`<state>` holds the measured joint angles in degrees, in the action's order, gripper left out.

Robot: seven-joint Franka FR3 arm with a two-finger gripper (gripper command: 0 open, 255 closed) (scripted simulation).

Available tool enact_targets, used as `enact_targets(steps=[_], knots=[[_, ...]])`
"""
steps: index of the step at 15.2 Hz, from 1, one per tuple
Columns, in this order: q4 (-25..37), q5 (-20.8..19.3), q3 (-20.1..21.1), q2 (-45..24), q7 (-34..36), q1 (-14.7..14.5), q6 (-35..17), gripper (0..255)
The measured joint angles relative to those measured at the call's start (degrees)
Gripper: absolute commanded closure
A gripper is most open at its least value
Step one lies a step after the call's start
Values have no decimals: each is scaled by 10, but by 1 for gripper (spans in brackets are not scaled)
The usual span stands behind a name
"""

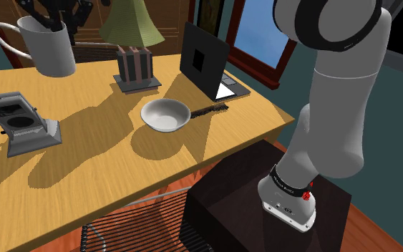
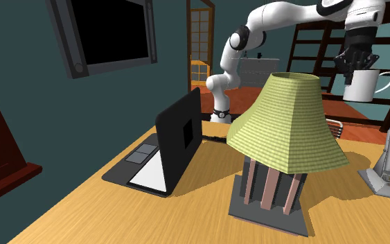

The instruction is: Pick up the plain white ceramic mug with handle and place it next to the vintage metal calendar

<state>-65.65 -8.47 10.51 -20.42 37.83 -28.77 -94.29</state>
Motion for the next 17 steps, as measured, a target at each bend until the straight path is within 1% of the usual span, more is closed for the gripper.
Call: enact_targets(steps=[2,4,5,7,10,17], knots=[[24,-8,4,-20,19,-18,7,255],[90,-21,9,-61,41,-45,35,255],[103,-24,10,-71,48,-53,38,255],[91,-25,11,-72,55,-56,26,255],[45,-23,11,-58,59,-52,-6,255],[-35,-21,12,-41,66,-45,-68,255]])
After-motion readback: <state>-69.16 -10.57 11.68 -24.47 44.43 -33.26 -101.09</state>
